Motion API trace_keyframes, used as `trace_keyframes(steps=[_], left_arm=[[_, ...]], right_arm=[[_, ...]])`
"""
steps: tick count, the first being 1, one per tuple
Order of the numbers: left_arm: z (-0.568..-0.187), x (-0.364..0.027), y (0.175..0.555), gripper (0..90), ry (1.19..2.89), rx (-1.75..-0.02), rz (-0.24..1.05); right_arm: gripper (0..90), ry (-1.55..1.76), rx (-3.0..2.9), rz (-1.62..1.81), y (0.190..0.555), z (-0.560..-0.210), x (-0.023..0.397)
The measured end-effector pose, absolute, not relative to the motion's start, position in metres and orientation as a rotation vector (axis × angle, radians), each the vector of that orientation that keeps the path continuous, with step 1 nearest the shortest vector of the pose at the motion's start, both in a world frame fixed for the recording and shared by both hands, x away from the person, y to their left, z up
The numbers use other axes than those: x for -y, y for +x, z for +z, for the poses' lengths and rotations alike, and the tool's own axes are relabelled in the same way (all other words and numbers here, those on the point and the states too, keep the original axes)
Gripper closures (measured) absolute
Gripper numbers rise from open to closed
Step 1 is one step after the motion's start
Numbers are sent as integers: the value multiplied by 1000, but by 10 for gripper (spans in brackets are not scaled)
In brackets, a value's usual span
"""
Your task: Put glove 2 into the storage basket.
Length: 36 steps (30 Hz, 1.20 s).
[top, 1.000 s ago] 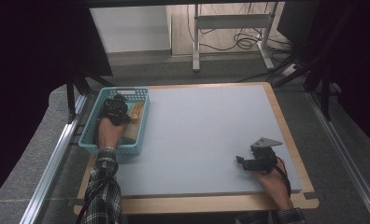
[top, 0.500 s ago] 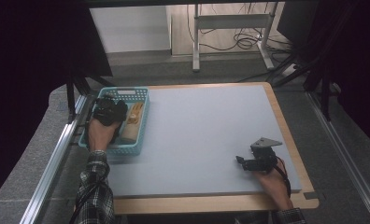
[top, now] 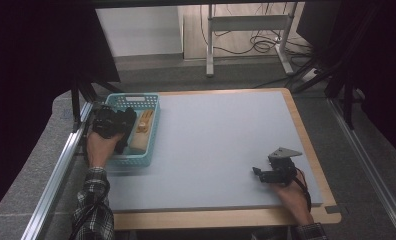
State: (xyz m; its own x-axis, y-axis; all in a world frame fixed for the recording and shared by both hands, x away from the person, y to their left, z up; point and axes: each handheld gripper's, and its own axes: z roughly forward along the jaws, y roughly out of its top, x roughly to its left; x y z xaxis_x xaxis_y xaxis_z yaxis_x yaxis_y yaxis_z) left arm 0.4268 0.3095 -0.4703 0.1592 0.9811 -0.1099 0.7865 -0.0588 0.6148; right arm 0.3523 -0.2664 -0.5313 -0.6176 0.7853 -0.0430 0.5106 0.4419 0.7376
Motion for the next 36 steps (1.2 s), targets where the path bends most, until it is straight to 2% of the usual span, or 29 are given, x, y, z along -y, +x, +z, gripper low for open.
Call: trace_keyframes(steps=[17,36], left_arm=[[-460,-306,406,32,1920,-1591,461],[-450,-302,384,0,1915,-1514,496]], right_arm=[[205,1098,-2318,993,352,-531,266],[205,1098,-2318,993,352,-531,266]])
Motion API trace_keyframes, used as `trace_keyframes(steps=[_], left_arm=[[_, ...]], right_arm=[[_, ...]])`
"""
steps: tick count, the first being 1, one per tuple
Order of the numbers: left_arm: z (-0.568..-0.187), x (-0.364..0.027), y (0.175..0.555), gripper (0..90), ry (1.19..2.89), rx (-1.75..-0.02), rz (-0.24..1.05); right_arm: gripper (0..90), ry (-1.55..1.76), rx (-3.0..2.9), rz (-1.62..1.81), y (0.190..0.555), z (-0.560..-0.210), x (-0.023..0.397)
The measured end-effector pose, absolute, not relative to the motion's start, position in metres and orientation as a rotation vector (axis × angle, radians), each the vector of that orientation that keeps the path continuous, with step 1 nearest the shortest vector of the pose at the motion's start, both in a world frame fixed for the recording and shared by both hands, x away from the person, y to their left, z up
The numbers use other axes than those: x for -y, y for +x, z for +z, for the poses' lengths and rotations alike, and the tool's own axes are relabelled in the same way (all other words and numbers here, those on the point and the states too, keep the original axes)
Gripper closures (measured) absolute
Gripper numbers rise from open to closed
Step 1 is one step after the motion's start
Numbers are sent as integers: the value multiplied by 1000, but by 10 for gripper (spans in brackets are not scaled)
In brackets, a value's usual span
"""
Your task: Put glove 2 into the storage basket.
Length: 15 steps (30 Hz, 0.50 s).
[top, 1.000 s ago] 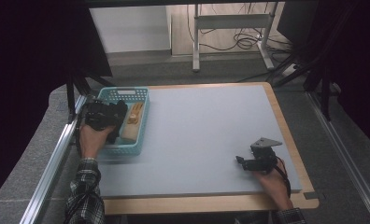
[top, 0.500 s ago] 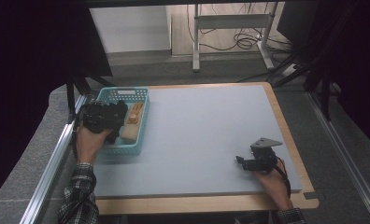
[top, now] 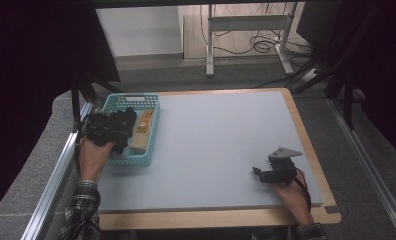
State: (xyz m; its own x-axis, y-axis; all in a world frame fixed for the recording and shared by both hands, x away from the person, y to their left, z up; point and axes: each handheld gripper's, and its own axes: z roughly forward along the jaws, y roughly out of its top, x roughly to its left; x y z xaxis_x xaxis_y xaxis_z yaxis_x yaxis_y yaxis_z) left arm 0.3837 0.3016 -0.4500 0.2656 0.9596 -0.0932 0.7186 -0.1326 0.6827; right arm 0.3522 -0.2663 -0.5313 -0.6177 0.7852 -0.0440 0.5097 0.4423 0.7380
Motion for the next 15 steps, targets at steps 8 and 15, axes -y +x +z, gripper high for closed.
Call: trace_keyframes(steps=[8,15], left_arm=[[-445,-294,374,0,1920,-1469,519],[-443,-286,367,0,1941,-1428,543]], right_arm=[[205,1099,-2318,991,352,-531,266],[205,1098,-2318,991,352,-531,266]])
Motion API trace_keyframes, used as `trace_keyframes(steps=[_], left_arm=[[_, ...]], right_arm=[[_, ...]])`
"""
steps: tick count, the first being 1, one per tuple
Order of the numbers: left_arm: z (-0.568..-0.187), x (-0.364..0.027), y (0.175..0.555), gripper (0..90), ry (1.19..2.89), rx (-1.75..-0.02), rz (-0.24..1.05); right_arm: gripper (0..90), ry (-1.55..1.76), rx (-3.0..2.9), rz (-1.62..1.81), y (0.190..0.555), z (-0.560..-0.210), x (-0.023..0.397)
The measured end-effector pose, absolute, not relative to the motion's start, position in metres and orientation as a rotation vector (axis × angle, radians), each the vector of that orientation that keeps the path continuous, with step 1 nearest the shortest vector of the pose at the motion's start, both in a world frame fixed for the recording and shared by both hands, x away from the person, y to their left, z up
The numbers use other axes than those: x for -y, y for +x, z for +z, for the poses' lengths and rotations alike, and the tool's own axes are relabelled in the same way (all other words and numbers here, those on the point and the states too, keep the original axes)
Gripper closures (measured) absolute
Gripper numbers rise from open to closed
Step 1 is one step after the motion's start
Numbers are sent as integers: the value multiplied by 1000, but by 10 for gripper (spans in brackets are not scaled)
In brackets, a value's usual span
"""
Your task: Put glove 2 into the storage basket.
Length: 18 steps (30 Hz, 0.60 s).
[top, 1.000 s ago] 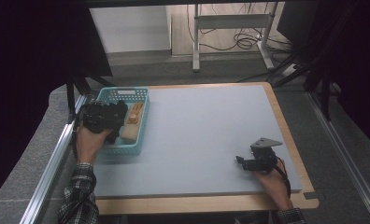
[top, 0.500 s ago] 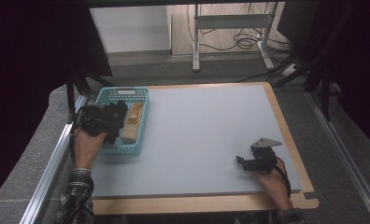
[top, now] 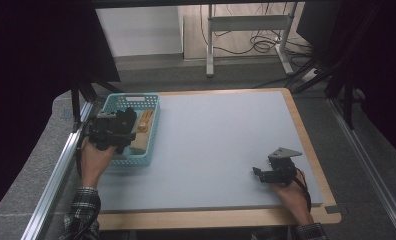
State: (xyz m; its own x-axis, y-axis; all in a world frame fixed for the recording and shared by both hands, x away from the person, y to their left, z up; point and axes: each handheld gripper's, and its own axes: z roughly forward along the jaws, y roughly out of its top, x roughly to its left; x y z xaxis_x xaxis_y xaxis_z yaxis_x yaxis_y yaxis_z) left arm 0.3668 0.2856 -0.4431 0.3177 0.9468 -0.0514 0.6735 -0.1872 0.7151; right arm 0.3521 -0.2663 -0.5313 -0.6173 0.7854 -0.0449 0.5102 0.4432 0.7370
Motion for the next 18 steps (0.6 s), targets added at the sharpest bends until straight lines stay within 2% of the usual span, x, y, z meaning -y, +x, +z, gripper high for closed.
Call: trace_keyframes(steps=[18], left_arm=[[-437,-272,351,0,1925,-1349,544]], right_arm=[[205,1098,-2317,990,352,-531,266]])
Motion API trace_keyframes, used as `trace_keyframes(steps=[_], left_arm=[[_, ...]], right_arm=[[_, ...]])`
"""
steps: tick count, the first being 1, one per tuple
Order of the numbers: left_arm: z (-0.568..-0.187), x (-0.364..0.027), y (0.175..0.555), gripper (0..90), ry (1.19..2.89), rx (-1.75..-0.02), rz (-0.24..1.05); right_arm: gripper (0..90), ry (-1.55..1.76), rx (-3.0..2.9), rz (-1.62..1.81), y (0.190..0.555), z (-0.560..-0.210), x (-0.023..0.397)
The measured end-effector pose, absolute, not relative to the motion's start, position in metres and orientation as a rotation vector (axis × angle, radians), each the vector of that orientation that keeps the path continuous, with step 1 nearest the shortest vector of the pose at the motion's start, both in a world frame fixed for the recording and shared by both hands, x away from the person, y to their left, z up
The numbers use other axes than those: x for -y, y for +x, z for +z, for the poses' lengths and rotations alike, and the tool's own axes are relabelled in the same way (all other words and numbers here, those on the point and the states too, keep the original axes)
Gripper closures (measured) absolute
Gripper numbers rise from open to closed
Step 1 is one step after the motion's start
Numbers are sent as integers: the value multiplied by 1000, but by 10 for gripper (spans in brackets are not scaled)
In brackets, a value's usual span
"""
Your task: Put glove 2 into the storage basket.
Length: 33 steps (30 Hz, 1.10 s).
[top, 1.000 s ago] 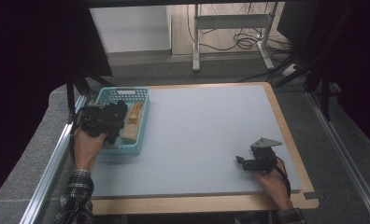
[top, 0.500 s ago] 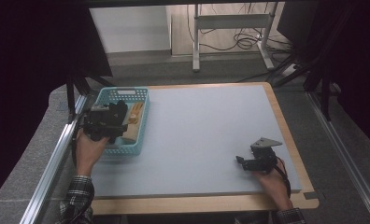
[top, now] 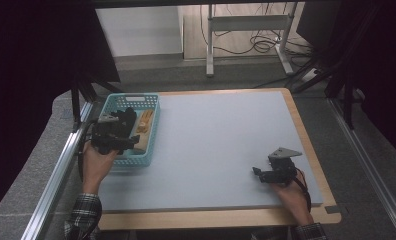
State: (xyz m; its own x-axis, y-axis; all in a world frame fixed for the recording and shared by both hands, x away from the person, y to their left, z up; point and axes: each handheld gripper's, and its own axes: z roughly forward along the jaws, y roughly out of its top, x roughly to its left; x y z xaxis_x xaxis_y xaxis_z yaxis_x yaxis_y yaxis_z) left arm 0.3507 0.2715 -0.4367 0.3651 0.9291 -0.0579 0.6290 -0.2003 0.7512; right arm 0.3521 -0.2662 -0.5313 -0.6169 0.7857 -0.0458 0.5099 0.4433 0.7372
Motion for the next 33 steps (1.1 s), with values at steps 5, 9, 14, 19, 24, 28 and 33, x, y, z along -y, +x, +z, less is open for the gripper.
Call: trace_keyframes(steps=[5,9,14,19,24,28,33], left_arm=[[-435,-263,347,0,1932,-1320,540],[-435,-255,345,0,1941,-1293,537],[-436,-243,344,0,1955,-1257,527],[-438,-231,343,0,1972,-1226,522],[-440,-219,343,0,1982,-1197,506],[-441,-210,343,0,1983,-1171,492],[-444,-196,342,0,2008,-1131,479]], right_arm=[[205,1098,-2317,990,352,-531,266],[205,1098,-2318,991,352,-531,266],[205,1098,-2317,991,352,-531,266],[205,1098,-2317,991,352,-531,266],[205,1098,-2317,991,352,-531,266],[205,1098,-2317,991,352,-531,266],[205,1096,-2318,990,352,-531,266]])
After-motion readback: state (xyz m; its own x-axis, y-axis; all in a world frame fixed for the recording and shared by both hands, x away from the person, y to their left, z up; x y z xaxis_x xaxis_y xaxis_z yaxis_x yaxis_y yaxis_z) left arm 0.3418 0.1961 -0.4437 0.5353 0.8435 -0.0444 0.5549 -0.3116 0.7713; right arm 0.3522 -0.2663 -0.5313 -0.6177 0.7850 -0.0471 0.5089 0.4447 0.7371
